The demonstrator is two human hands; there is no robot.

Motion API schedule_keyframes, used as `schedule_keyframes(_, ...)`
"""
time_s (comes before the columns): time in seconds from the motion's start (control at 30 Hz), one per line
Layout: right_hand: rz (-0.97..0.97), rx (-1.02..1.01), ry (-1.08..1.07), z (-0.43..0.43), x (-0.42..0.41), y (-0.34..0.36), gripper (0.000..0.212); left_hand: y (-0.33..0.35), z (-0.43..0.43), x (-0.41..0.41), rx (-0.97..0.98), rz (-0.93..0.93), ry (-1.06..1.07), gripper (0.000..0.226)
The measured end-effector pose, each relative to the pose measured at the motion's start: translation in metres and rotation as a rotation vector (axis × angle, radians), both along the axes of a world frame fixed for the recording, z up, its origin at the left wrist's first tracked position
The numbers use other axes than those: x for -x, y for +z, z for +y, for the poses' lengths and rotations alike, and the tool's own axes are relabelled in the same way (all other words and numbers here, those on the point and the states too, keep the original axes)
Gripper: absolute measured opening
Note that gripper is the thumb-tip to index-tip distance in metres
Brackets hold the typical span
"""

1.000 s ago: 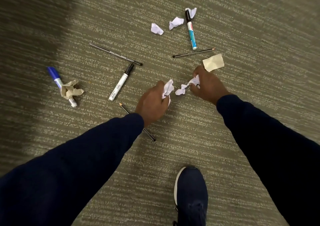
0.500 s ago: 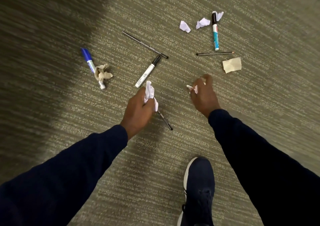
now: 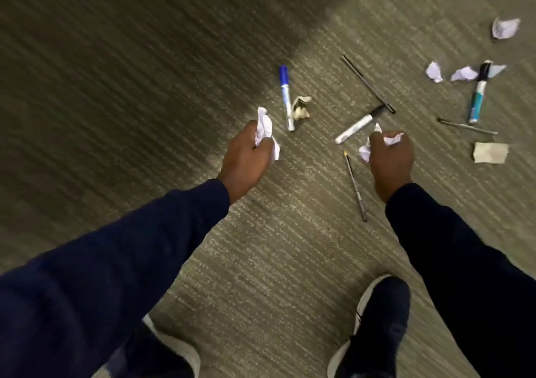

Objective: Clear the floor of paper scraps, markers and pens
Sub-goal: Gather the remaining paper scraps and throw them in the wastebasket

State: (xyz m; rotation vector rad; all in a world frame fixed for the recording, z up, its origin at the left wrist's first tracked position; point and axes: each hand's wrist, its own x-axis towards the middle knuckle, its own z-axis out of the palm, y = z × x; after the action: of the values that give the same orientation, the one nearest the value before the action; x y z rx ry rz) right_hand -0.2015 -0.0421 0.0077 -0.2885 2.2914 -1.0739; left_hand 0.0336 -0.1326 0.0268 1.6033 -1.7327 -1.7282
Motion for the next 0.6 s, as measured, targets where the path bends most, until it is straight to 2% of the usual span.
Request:
schedule_keyframes(0.13, -0.331, 0.149, 0.040, -0.062, -0.086, 0.025, 0.031, 0.029, -0.023, -0.059, -0.029, -0.011, 0.148, 0.035)
schedule_keyframes(0.23, -0.550, 0.182, 0.151, -0.103, -0.169, 0.052, 0.024, 0.050, -0.035, -0.112, -0.068, 0.005, 0.271, 0.037)
schedule_keyframes(0.37, -0.671, 0.126, 0.328, -0.147, -0.278, 0.090, 0.018, 0.085, -0.044, -0.189, -0.102, 0.029, 0.571, 0.020)
schedule_keyframes(0.5, -0.735, 0.080, 0.546, -0.178, -0.381, 0.127, 0.024, 0.121, -0.042, -0.278, -0.060, 0.013, 0.811, 0.026)
schedule_keyframes(0.6, -0.854, 0.070, 0.616, -0.192, -0.455, 0.156, 0.023, 0.147, -0.032, -0.344, -0.042, 0.026, 0.990, 0.035)
